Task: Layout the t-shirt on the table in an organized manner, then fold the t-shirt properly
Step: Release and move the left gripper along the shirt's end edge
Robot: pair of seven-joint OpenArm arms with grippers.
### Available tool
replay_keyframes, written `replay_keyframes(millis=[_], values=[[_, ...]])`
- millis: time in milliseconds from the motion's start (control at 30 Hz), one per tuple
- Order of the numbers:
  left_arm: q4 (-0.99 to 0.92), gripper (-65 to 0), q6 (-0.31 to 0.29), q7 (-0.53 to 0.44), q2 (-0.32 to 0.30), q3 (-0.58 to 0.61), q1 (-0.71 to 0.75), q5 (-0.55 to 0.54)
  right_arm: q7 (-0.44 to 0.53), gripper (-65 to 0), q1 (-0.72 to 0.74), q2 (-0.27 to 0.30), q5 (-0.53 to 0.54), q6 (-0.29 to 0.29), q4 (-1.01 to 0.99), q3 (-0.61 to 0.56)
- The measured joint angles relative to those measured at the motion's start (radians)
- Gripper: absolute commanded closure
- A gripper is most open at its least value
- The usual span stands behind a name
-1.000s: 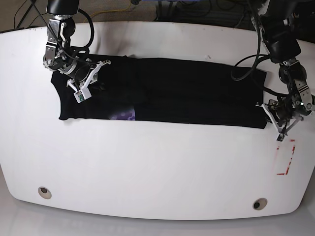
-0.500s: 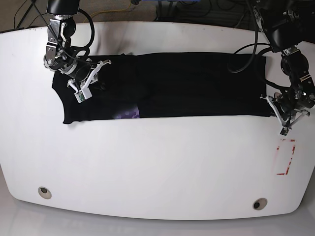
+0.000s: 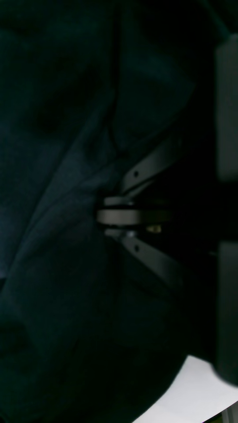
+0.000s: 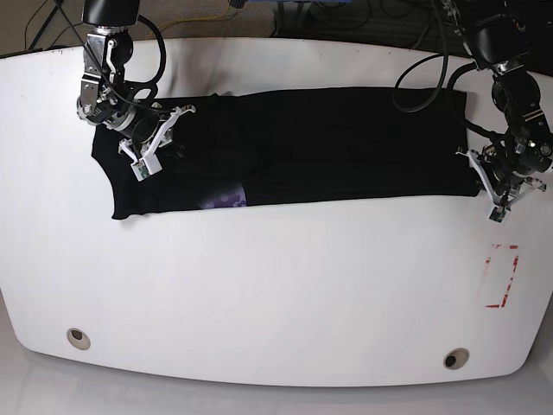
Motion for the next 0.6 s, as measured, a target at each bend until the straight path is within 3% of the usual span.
replay_keyframes(millis=[200,600], values=[[0.002,-8.3,0.0,0.0,0.0,0.002,0.014,0.0,0.0,-0.3,0.0,0.0,0.0,0.0,0.0,0.0],[0.003,-37.5,0.0,0.0,-0.002,0.004,0.063,0.001,0.0,-0.3,0.0,0.0,0.0,0.0,0.0,0.0]])
